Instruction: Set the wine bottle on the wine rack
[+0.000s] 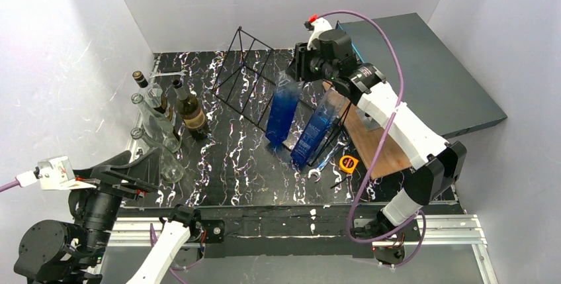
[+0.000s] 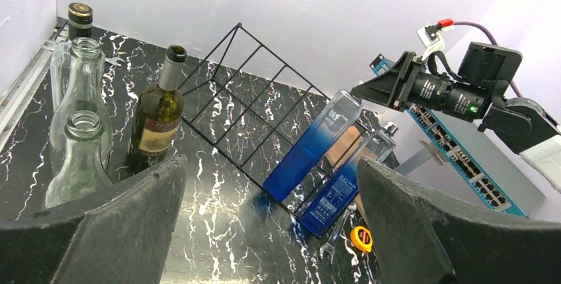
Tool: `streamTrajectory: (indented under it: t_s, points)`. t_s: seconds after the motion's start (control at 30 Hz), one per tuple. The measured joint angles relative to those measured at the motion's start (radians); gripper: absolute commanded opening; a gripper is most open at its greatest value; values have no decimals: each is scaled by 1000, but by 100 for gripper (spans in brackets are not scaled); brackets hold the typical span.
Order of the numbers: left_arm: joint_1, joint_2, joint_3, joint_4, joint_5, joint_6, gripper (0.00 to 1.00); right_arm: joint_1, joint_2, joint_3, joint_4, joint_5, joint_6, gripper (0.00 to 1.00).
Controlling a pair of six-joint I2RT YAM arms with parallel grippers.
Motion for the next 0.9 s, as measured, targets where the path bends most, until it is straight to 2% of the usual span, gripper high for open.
streamTrajectory:
  t_s: [0.27,0.63,0.9]
  points:
    - [0,0,-9,0,0,-1,99,-106,-14,-82,12,-132,61,1]
    - [0,2,-15,1,1,-2,99,-136,-15,-95,3,-143,6,1]
    - [0,17,-15,1,1,0,99,-174,-15,-126,41,-183,36,1]
